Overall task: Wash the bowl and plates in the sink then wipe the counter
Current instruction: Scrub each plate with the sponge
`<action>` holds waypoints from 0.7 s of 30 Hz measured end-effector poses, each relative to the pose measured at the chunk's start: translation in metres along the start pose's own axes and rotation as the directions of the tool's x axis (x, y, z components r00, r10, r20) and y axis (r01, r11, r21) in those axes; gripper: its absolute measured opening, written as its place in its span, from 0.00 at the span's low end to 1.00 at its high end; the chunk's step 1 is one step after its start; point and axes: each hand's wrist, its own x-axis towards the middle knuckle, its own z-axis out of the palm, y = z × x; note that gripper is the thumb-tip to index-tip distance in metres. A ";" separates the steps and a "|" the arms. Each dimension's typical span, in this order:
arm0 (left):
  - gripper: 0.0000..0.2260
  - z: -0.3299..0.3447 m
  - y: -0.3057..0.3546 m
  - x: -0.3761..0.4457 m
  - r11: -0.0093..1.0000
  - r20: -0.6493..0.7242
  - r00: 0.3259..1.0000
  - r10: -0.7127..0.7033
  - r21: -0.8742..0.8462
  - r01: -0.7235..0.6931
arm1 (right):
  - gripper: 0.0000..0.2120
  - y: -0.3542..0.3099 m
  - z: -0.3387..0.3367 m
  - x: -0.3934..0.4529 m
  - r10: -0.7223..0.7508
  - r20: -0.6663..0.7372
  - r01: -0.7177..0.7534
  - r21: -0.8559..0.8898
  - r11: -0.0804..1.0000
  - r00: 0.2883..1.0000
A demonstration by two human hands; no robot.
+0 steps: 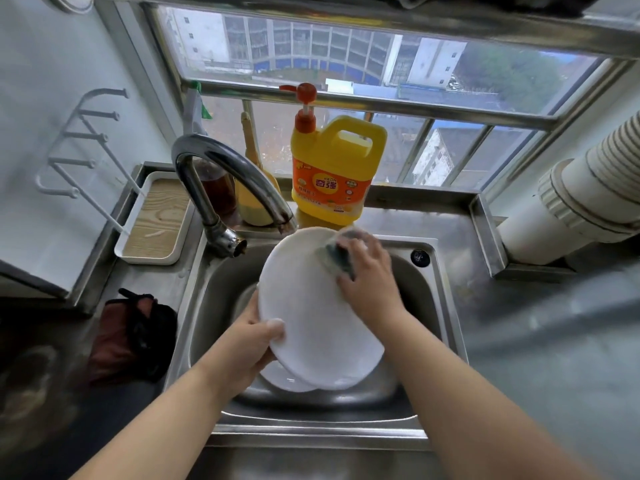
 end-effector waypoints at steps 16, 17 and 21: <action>0.25 -0.006 0.005 0.013 0.969 -0.222 0.974 0.052 -0.226 -0.103 | 0.28 0.007 -0.012 -0.094 -0.106 0.340 0.126 -0.038 0.991 0.934; 0.25 -0.006 0.006 0.012 0.971 -0.207 0.977 0.044 -0.220 -0.090 | 0.28 0.015 -0.018 -0.091 -0.075 0.329 0.108 -0.085 0.991 0.941; 0.23 -0.017 0.006 0.009 0.973 -0.193 0.981 -0.022 -0.229 -0.023 | 0.33 0.036 -0.049 -0.078 0.052 0.211 -0.030 -0.105 0.994 0.976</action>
